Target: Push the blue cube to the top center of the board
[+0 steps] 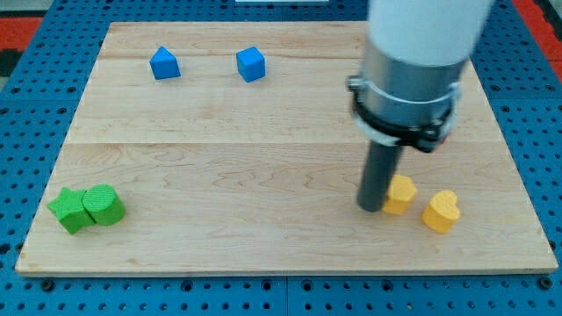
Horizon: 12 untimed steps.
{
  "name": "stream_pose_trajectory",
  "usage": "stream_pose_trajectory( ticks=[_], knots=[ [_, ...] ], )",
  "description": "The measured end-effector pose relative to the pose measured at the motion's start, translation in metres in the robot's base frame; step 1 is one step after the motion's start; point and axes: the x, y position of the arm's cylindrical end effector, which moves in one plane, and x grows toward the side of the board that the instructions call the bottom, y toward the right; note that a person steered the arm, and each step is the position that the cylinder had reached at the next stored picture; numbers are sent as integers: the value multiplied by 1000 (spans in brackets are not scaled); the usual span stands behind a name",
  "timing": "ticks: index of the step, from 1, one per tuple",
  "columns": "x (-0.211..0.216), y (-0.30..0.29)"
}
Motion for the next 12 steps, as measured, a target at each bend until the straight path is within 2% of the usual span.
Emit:
stream_pose_trajectory(
  ticks=[1,3,4,5,7,8,9,10,11,12],
  knots=[
    [26,-1],
    [31,-7],
    [-2,-17],
    [-69,-51],
    [-163,-156],
    [-226,-157],
    [-272,-173],
    [-279,-178],
    [-312,-207],
    [-291,-240]
  ],
)
